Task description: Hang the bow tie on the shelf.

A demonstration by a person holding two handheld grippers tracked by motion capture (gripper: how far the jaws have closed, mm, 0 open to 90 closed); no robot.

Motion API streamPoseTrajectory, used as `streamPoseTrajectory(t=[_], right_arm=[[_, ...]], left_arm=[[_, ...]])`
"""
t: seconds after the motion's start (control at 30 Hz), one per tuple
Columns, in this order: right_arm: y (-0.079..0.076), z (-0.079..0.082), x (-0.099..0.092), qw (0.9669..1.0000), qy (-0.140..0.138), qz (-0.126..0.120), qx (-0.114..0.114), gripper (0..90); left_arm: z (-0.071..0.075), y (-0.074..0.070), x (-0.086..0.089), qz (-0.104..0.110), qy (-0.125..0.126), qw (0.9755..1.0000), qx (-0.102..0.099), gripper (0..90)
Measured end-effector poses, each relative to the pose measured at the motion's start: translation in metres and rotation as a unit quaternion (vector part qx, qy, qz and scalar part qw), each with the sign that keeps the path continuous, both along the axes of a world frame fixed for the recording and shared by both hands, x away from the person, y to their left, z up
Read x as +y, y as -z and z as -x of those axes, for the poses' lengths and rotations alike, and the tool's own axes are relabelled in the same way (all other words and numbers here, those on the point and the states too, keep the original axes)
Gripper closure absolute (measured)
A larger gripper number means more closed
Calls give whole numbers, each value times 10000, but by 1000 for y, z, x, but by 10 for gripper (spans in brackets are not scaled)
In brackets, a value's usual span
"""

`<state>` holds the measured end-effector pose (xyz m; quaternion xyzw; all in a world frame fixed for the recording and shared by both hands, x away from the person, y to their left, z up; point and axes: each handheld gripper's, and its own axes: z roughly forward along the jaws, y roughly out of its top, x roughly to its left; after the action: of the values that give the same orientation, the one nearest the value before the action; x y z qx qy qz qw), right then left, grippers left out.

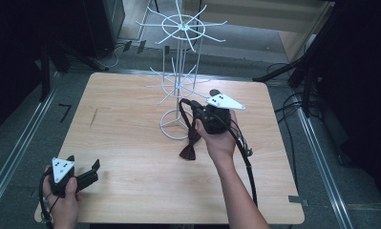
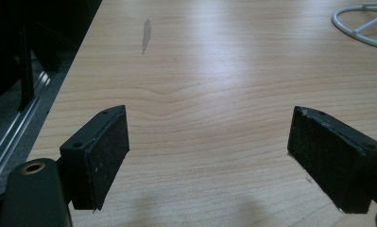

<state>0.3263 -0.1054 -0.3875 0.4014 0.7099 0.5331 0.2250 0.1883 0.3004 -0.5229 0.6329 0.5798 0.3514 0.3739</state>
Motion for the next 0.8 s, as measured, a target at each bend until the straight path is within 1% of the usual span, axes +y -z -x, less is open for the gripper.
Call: streamPoseTrajectory(t=[0.1,0.13,0.17,0.2,0.27,0.3,0.33,0.4,0.47,0.53,0.6,0.67,0.7,0.73,0.8], right_arm=[[9,-4,-1,9999,94,0,112,900],[9,-4,-1,9999,94,0,112,900],[17,-7,-1,9997,121,3,193,900],[19,-8,-1,9997,146,-3,215,900],[25,-9,-1,9996,132,-55,260,900],[25,-9,-1,9996,132,-55,260,900],[29,-8,-3,9993,145,-149,311,878],[31,-7,-6,9992,164,-206,291,810],[32,-5,-11,9992,174,-273,236,711],[34,-5,-17,9986,161,-387,308,593],[36,-3,-24,9979,113,-517,364,530],[39,0,-31,9976,75,-578,375,450],[39,0,-31,9976,75,-578,375,450],[42,4,-36,9980,127,-527,312,378],[46,8,-41,9984,151,-473,262,328]], left_arm=[[0,0,0,9,-2,10000,0,142],[0,0,0,9,-2,10000,0,143],[0,0,0,7,0,10000,2,143],[0,0,0,9,5,10000,3,143],[0,0,0,3,6,10000,5,143],[0,0,0,3,6,10000,5,143],[0,0,0,2,8,10000,3,143],[0,0,0,5,11,10000,4,143],[0,0,0,11,5,10000,1,143],[0,0,0,-3,14,10000,9,143],[0,0,0,-11,11,10000,3,142],[0,0,0,-22,15,10000,8,143],[0,0,-1,-30,10,10000,8,143],[0,0,-1,-48,2,10000,10,143],[0,0,-1,-53,-5,10000,10,143]])
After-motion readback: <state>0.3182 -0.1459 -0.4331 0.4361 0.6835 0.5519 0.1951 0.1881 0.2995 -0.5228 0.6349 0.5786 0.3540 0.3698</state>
